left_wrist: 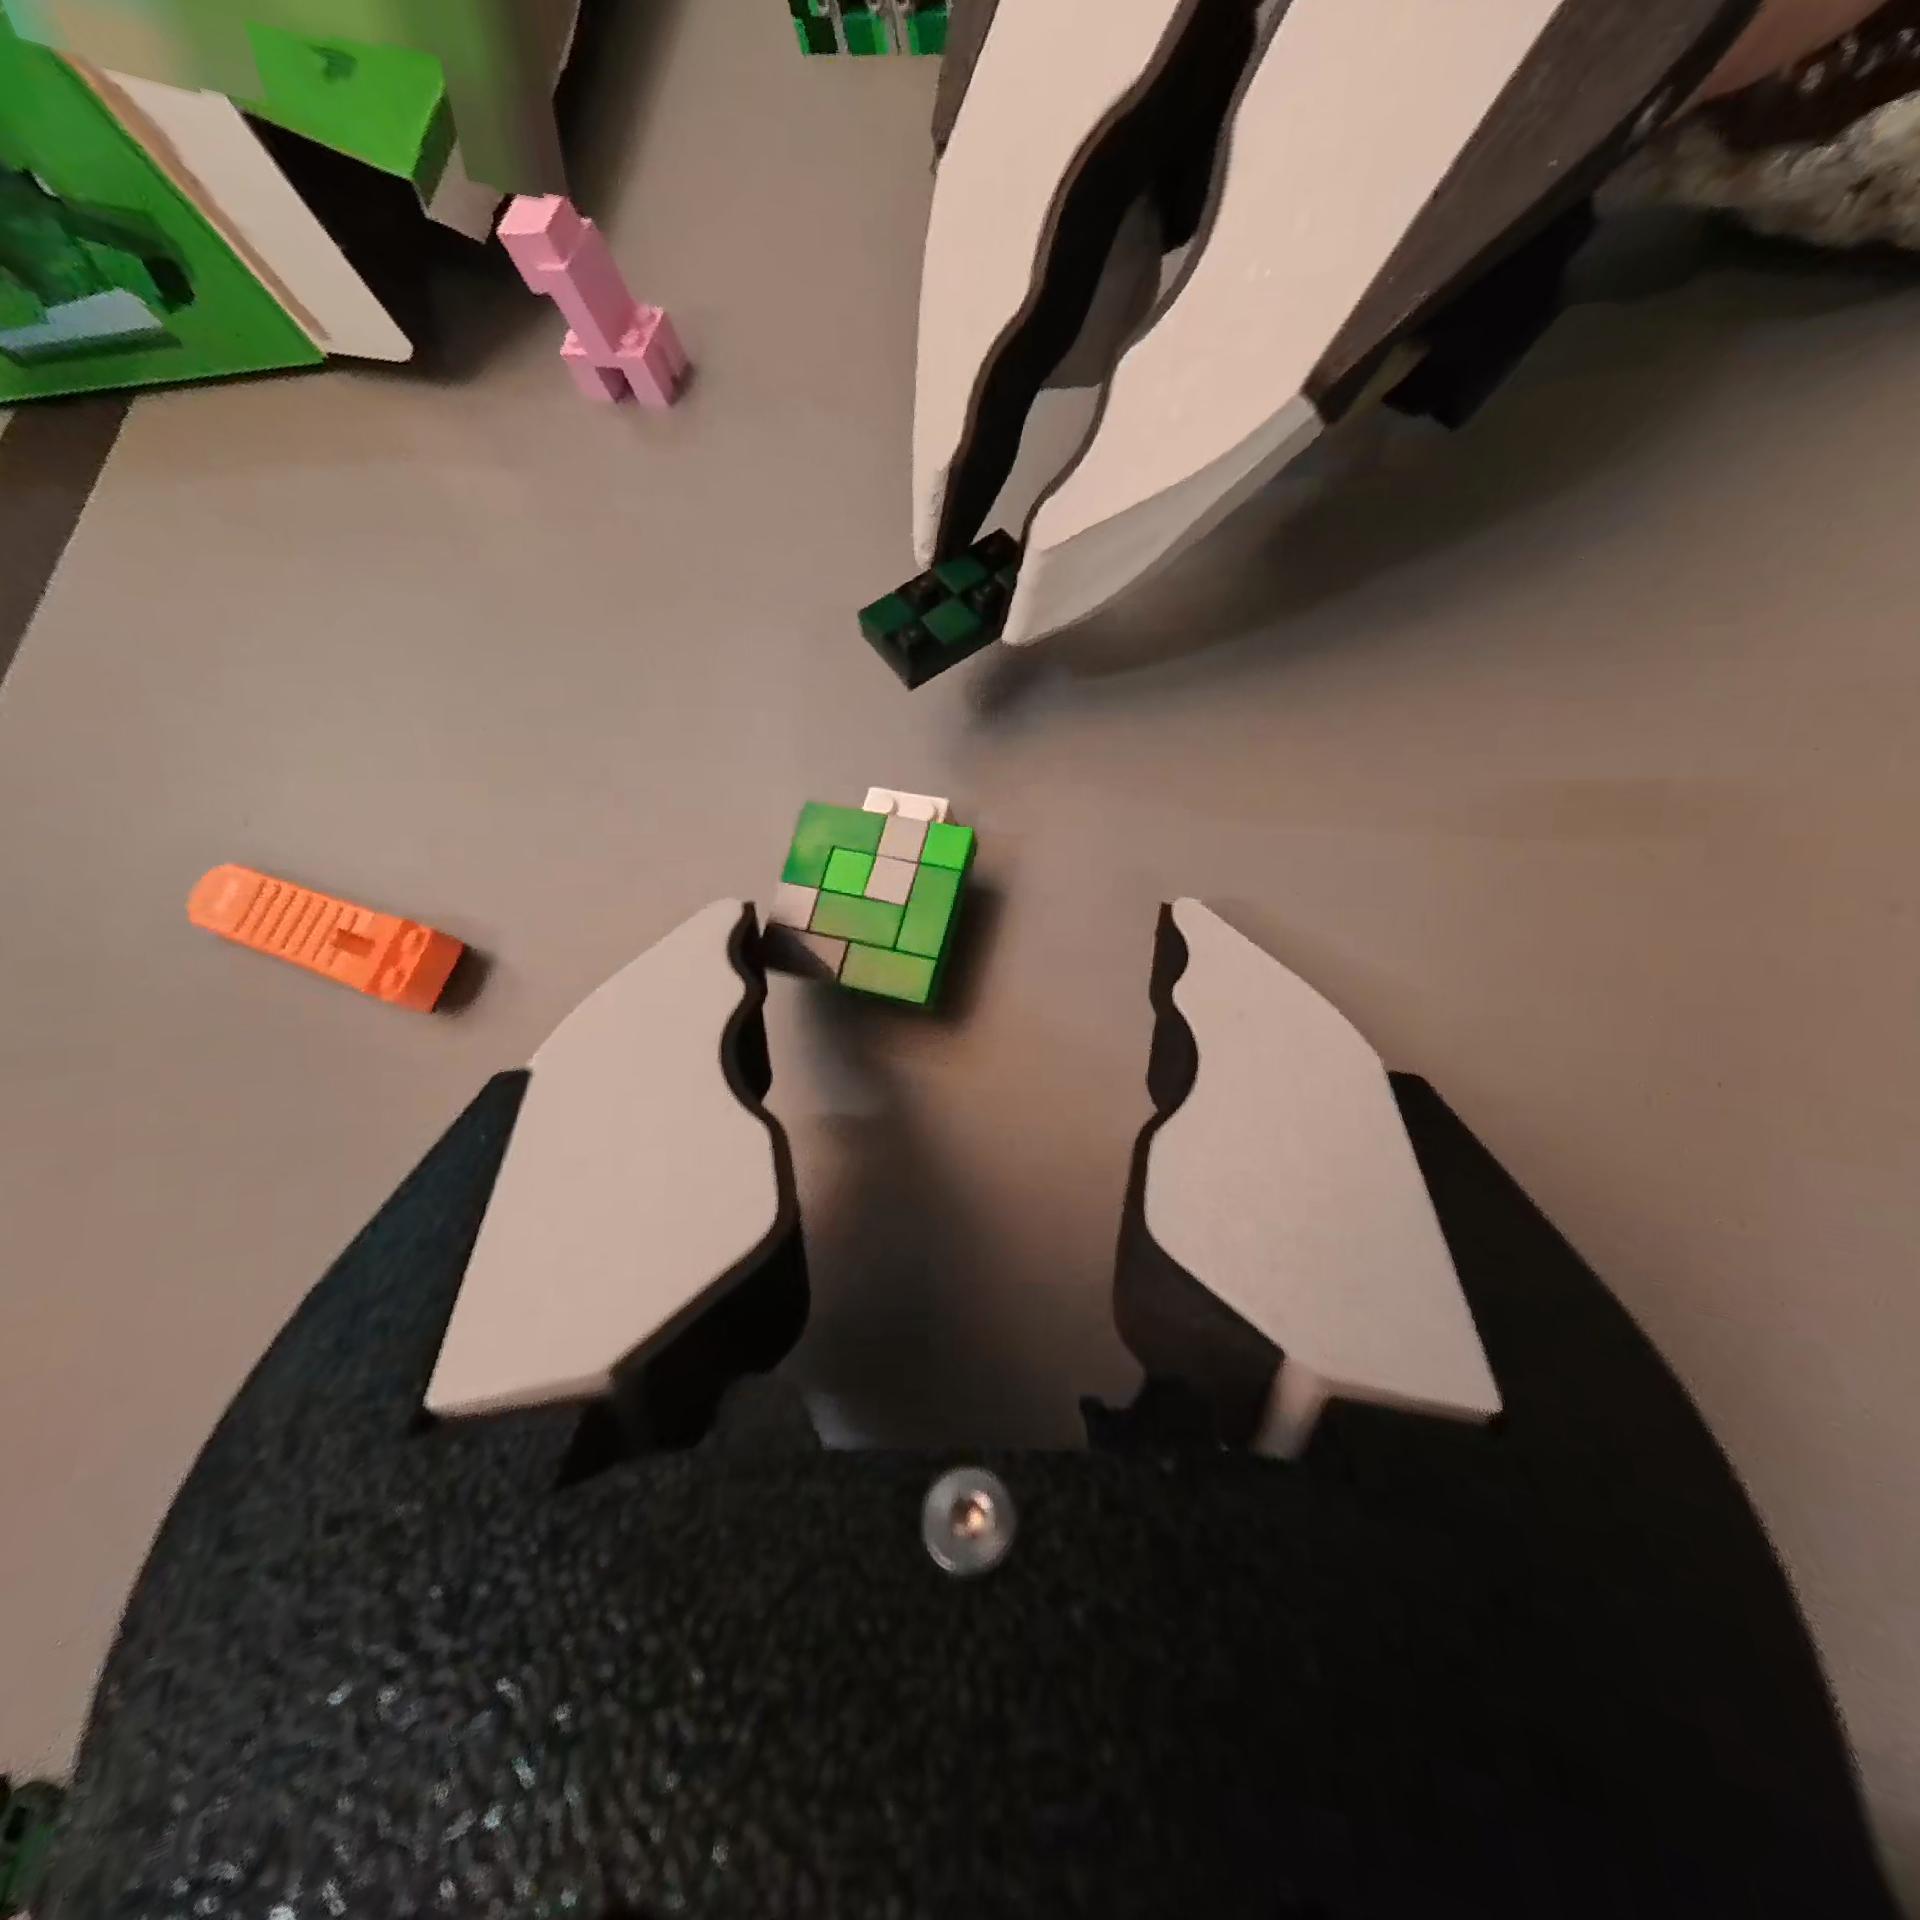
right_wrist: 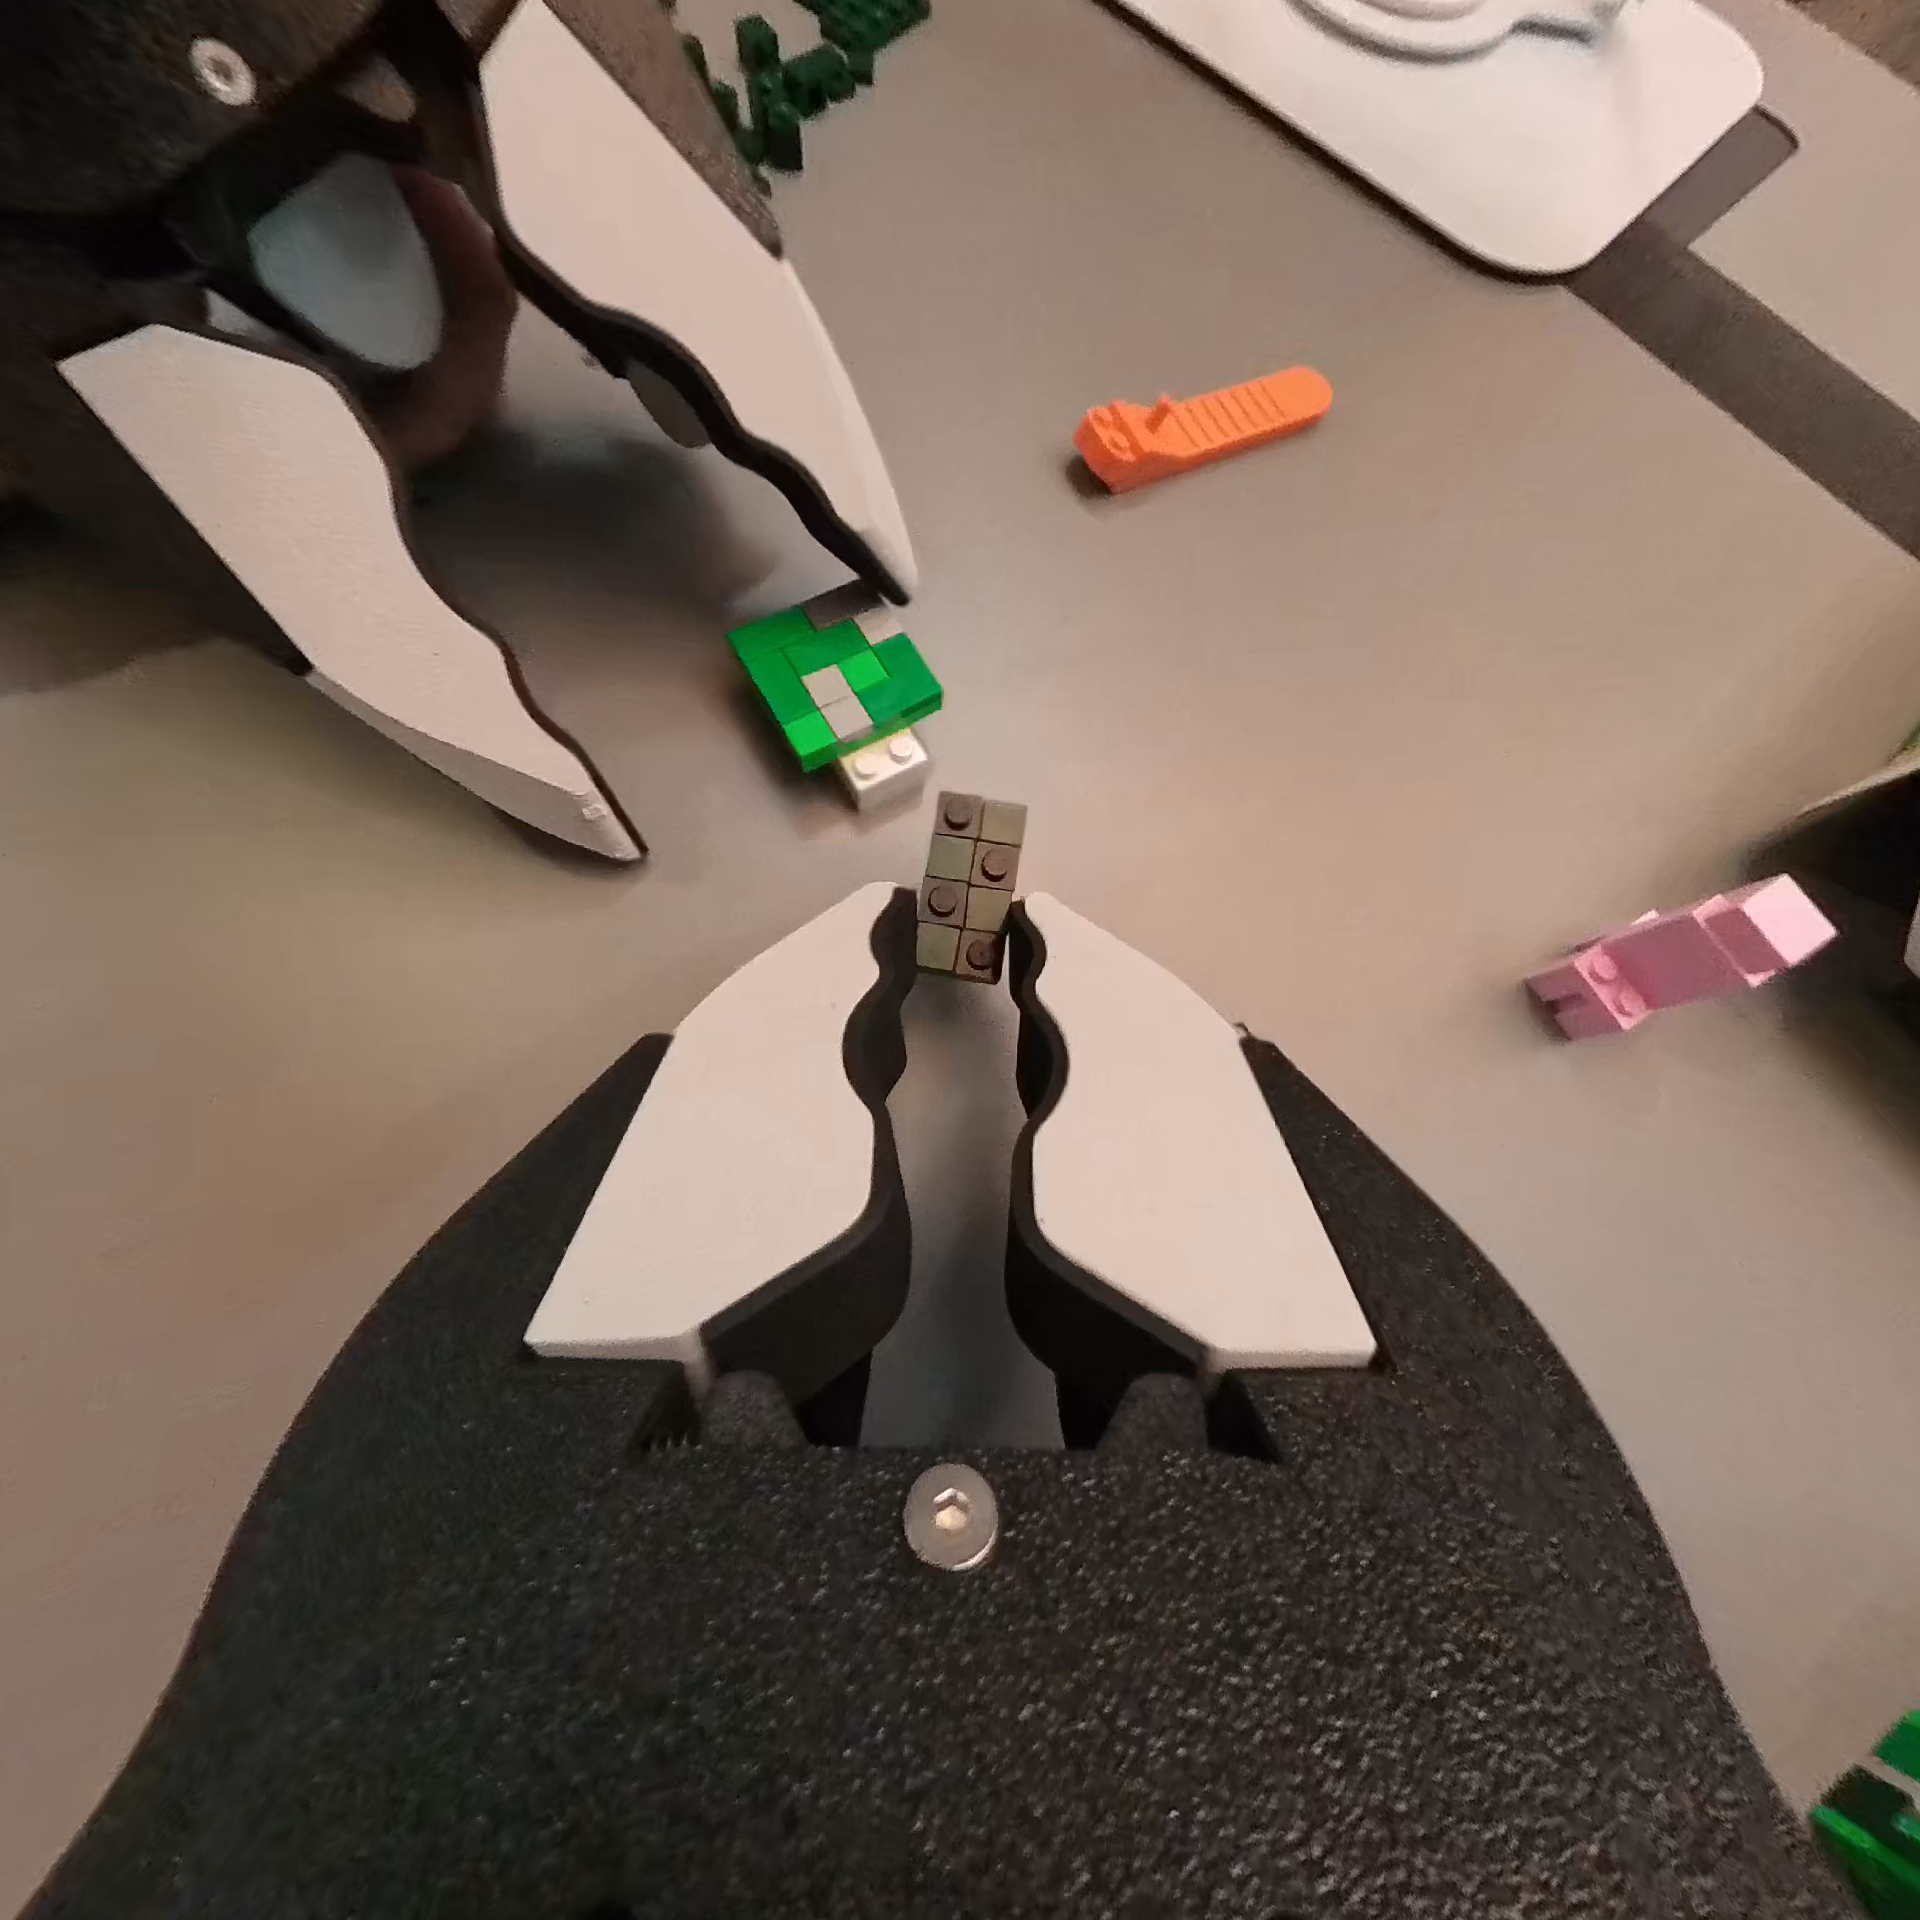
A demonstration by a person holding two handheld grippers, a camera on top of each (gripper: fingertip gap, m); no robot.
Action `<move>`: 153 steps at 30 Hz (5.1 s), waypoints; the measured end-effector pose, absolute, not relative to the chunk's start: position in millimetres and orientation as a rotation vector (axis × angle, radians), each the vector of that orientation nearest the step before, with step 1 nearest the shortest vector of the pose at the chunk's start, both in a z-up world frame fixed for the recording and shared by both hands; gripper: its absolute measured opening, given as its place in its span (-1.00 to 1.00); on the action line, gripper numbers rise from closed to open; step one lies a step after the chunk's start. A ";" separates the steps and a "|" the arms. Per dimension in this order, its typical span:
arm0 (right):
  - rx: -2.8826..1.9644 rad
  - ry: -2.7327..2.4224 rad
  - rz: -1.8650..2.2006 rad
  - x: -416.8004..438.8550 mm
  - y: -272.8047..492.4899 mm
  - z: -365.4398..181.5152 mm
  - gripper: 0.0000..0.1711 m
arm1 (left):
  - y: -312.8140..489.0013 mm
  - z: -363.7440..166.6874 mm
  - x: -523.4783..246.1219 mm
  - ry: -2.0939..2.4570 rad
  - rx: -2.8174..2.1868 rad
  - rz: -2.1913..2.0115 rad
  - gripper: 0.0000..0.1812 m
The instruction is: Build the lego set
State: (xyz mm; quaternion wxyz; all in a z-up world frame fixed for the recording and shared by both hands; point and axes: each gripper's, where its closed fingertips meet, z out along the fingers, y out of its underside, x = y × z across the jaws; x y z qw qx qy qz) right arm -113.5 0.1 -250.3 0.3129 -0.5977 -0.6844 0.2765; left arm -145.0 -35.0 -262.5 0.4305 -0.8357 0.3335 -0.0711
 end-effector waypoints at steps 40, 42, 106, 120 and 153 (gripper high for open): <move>-1.655 -1.845 0.737 -107.8 2.6 -262.1 -0.81 | -25.8 -248.4 -160.6 0.652 -2.000 0.101 0.08; -1.651 -1.850 0.731 -107.8 2.0 -262.2 -0.81 | -25.0 -250.1 -156.8 0.645 -2.018 0.082 0.09; -1.672 -1.831 0.747 -106.2 7.6 -261.4 -0.81 | -40.4 -263.6 -134.3 0.680 -2.221 -0.218 -0.36; -1.666 -1.747 0.788 -99.7 27.4 -246.1 -0.81 | -37.2 -225.0 -103.0 0.582 -2.001 -0.533 -0.43; -1.086 -2.100 0.968 -80.3 -34.3 -220.8 -0.60 | -34.8 -232.5 -128.2 0.738 -1.949 -0.117 -0.80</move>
